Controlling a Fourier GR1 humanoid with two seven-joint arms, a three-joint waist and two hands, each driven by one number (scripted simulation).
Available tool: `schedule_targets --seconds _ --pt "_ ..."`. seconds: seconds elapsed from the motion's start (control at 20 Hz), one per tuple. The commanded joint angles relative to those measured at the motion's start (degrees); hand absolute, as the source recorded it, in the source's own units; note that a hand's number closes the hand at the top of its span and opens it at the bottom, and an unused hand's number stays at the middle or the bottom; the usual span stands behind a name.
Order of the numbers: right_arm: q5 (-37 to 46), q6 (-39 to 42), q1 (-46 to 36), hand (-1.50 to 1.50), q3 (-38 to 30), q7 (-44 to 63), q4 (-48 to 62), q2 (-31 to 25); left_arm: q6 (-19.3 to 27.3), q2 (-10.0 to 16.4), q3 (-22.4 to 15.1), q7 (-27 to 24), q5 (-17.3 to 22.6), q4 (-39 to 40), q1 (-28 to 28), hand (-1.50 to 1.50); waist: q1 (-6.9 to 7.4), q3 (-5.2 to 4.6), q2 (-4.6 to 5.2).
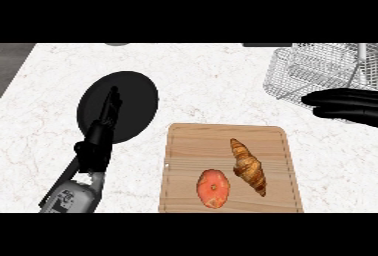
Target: Pick the croissant from the cutting board and place it in the tiered basket
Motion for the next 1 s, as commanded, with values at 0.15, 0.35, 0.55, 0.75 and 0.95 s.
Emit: schedule_targets --seconds 0.15,0.35,0.55,0.75,0.95 --pt "9.88 1.31 2.34 -1.50 3.86 -2.71 -6.37 4.15 -0.97 -1.02 0.87 0.61 -2.27 -2.25 1.82 0.00 0.15 -0.09 -0.01" --pt "16.98 1.51 4.49 -1.50 7.45 -4.86 -7.83 3.63 -1.98 -0.92 2.17 1.20 -2.92 -0.96 0.57 0.00 0.10 -0.08 0.04" --pt "21.51 2.45 5.43 -1.50 7.86 -8.50 -5.83 0.57 0.10 -2.51 0.42 4.86 -5.49 -5.22 1.31 0.00 0.23 -0.03 0.04" --pt "23.23 2.18 8.51 -1.50 7.74 -7.94 -8.34 0.12 -0.78 -4.04 1.10 4.45 -6.47 -4.30 1.96 0.00 -0.11 -0.07 -0.02" --pt "34.17 -5.03 11.48 -1.50 12.45 -13.51 -8.01 0.33 -1.17 -4.85 1.31 4.70 -7.86 -4.38 1.78 0.00 0.01 -0.04 0.01"
